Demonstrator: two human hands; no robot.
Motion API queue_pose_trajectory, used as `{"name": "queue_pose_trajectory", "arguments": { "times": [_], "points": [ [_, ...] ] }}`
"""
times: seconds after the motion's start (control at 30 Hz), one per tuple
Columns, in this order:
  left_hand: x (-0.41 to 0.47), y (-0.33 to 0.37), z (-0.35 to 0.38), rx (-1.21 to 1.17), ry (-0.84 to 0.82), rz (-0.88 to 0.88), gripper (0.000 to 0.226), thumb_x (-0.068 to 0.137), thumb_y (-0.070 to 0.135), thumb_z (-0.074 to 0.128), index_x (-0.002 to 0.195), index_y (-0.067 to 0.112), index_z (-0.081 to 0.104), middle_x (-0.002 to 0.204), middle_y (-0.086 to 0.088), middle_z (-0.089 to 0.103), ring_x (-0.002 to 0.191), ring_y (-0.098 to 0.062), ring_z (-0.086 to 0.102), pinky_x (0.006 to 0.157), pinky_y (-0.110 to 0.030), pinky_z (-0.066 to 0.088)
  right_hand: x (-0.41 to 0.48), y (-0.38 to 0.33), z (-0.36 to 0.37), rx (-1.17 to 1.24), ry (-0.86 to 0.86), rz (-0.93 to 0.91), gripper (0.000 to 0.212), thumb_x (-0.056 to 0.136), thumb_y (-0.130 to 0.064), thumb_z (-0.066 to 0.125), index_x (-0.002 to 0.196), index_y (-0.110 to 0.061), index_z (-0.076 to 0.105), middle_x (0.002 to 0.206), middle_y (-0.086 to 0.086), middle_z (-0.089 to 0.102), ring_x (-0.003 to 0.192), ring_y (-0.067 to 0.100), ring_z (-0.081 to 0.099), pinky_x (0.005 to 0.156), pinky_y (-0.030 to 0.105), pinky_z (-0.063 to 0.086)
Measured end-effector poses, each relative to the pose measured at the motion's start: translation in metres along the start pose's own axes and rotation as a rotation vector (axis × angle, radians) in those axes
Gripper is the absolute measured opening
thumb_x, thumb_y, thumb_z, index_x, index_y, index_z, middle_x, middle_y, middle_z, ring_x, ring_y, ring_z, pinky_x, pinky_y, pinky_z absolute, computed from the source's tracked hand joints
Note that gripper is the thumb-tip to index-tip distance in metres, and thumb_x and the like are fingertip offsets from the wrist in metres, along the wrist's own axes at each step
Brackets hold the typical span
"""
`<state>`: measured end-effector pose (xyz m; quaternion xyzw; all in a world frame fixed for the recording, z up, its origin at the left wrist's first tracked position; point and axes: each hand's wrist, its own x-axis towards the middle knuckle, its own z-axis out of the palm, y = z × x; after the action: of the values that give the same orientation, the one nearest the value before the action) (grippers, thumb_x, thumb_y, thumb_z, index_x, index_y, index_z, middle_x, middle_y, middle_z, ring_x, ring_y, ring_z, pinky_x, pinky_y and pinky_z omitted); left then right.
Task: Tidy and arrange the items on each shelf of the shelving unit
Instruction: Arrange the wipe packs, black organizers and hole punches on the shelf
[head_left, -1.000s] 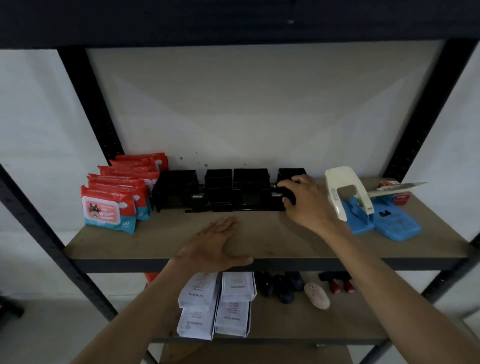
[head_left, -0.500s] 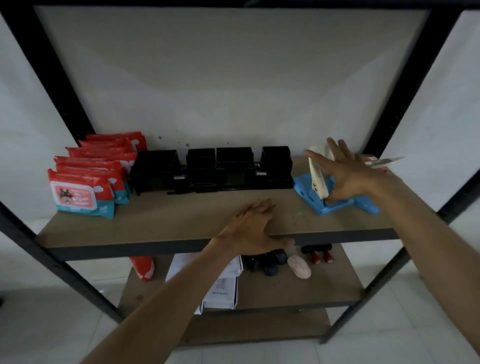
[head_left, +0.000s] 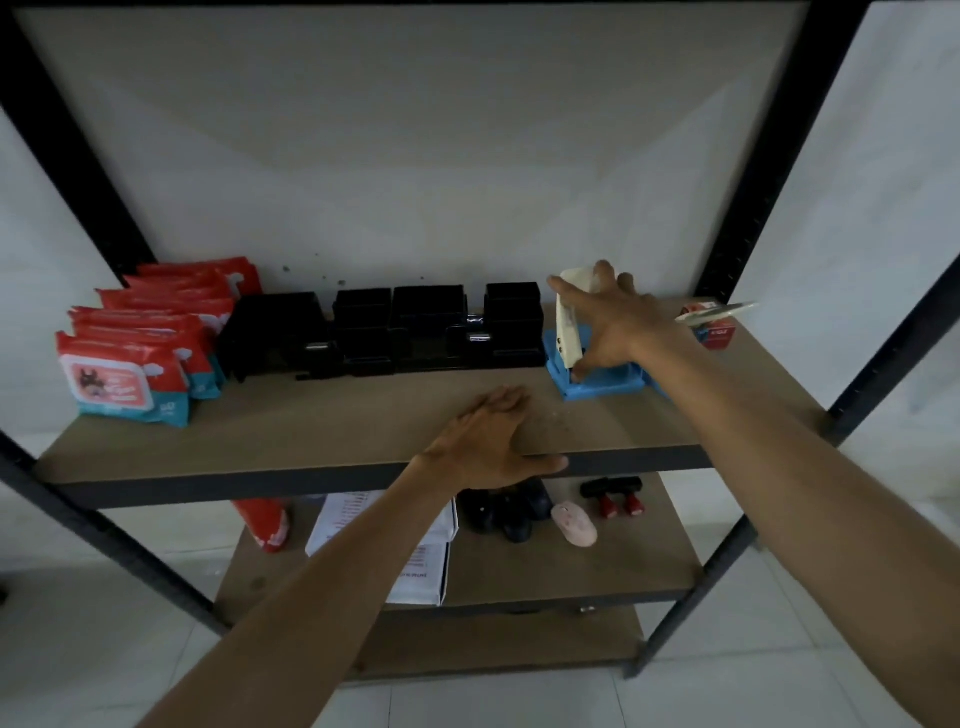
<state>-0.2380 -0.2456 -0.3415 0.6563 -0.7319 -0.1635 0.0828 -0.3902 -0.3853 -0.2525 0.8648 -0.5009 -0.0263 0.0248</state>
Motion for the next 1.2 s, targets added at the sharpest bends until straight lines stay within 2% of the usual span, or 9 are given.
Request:
{"name": "queue_pose_trajectory", "arguments": {
  "times": [0.3,0.4,0.53,0.63,0.73,0.83,0.97,1.07,1.2],
  "points": [
    [0.013,0.026,0.012,0.032,0.059,-0.068,0.102,0.085,0.078,0.047,0.159,0.017,0.011,0.167,0.000,0.007,0.151,-0.015,0.007,0.119,-0.031,0.003,0.013,0.010,-0.003,-0.021,0.008,-0.061,0.131,0.060,-0.062,0.086,0.157,-0.042,0.001,0.154,0.015,0.011,0.138,0.039,0.021,0.105,0.050,0.036],
    [0.010,0.026,0.017,0.019,0.080,-0.097,0.101,0.084,0.078,0.049,0.159,0.021,0.013,0.166,0.006,0.008,0.151,-0.018,0.009,0.119,-0.034,0.010,0.002,0.027,-0.018,0.114,0.090,-0.100,0.107,0.075,-0.061,0.075,0.157,-0.042,0.010,0.157,0.012,0.017,0.142,0.035,0.024,0.107,0.050,0.034],
    [0.013,0.031,0.023,-0.019,0.072,-0.082,0.100,0.084,0.076,0.051,0.158,0.021,0.015,0.166,0.007,0.008,0.150,-0.016,0.014,0.118,-0.036,0.016,-0.020,0.068,-0.051,0.148,0.253,-0.066,0.067,0.089,-0.064,0.058,0.147,-0.033,0.043,0.147,0.009,0.045,0.134,0.030,0.042,0.104,0.046,0.038],
    [0.023,0.046,0.026,-0.023,0.076,-0.008,0.093,0.088,0.070,0.054,0.158,0.019,0.019,0.166,0.007,0.007,0.150,-0.012,0.011,0.120,-0.036,0.015,-0.027,0.100,-0.064,-0.002,0.006,0.037,0.077,0.084,-0.078,0.048,0.135,-0.021,0.056,0.132,0.009,0.059,0.118,0.030,0.056,0.090,0.040,0.045],
    [0.034,0.062,0.029,0.009,0.080,0.034,0.089,0.089,0.068,0.054,0.157,0.021,0.023,0.166,0.007,0.012,0.150,-0.011,0.013,0.120,-0.035,0.015,-0.029,0.111,-0.057,-0.157,-0.259,0.085,0.095,0.075,-0.090,0.041,0.131,-0.015,0.057,0.116,0.007,0.062,0.101,0.026,0.060,0.083,0.035,0.052],
    [0.041,0.069,0.036,0.035,0.065,0.027,0.089,0.089,0.071,0.049,0.158,0.022,0.021,0.166,0.007,0.013,0.150,-0.010,0.011,0.118,-0.032,0.013,-0.028,0.111,-0.044,-0.179,-0.206,0.052,0.075,0.082,-0.084,0.044,0.109,-0.016,0.062,0.092,0.002,0.059,0.087,0.021,0.060,0.076,0.033,0.050],
    [0.043,0.064,0.043,0.047,0.094,0.019,0.085,0.090,0.075,0.042,0.158,0.029,0.020,0.165,0.012,0.012,0.150,-0.008,0.012,0.118,-0.032,0.015,-0.028,0.117,-0.037,-0.151,-0.185,-0.038,0.050,0.092,-0.067,0.050,0.085,-0.019,0.065,0.085,0.000,0.062,0.079,0.018,0.060,0.065,0.030,0.047],
    [0.044,0.059,0.045,0.078,0.095,0.011,0.087,0.087,0.081,0.036,0.158,0.033,0.019,0.165,0.015,0.012,0.150,-0.007,0.013,0.119,-0.035,0.017,-0.030,0.126,-0.037,-0.153,-0.227,-0.061,0.040,0.091,-0.063,0.054,0.092,-0.026,0.070,0.088,-0.004,0.065,0.082,0.016,0.062,0.064,0.028,0.047],
    [0.046,0.060,0.047,0.098,0.102,0.007,0.088,0.087,0.082,0.034,0.158,0.033,0.017,0.165,0.014,0.011,0.150,-0.008,0.012,0.119,-0.035,0.017,-0.039,0.137,-0.043,-0.187,-0.294,-0.083,0.039,0.089,-0.061,0.059,0.108,-0.030,0.071,0.104,-0.003,0.066,0.094,0.017,0.062,0.075,0.031,0.052]
  ]
}}
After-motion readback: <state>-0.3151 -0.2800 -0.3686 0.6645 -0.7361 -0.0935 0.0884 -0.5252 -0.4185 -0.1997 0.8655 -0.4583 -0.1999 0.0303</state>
